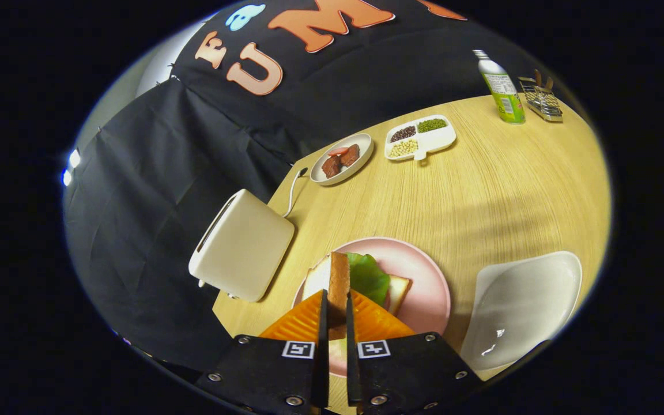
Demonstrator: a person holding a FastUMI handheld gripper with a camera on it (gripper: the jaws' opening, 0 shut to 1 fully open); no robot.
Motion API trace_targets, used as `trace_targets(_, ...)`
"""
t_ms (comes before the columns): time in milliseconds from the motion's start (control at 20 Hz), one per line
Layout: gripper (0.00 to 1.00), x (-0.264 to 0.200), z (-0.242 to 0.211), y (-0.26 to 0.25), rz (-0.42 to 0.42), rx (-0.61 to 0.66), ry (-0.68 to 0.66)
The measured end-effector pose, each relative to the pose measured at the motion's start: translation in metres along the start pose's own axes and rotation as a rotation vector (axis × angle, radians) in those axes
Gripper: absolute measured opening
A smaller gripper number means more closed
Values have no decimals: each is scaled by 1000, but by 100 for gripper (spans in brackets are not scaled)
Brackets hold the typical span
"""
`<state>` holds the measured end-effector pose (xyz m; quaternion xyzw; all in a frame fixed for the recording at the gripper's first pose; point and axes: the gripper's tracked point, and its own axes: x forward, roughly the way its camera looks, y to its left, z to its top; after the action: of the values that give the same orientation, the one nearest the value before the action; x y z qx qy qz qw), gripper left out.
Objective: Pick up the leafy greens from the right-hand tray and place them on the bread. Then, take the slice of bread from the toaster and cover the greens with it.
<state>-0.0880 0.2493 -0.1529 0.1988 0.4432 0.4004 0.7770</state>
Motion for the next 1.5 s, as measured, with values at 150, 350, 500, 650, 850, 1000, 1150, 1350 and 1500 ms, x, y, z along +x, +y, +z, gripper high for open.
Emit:
trace_targets(150,22,1,-1,-8,-45,-61,-15)
trace_targets(350,44,-3,13,-14,-98,-150,-82)
trace_targets(500,64,-10,28,-11,-125,-224,-148)
trace_targets(650,75,-16,36,-7,-139,-260,-185)
trace_targets(850,85,-36,72,-5,-188,-321,-329)
trace_targets(1000,90,-69,112,3,-262,-424,-519)
trace_targets(1150,93,-105,146,11,-353,-506,-700)
trace_targets(1350,94,-148,172,22,-428,-557,-893)
trace_targets(1500,94,-170,179,28,-461,-579,-982)
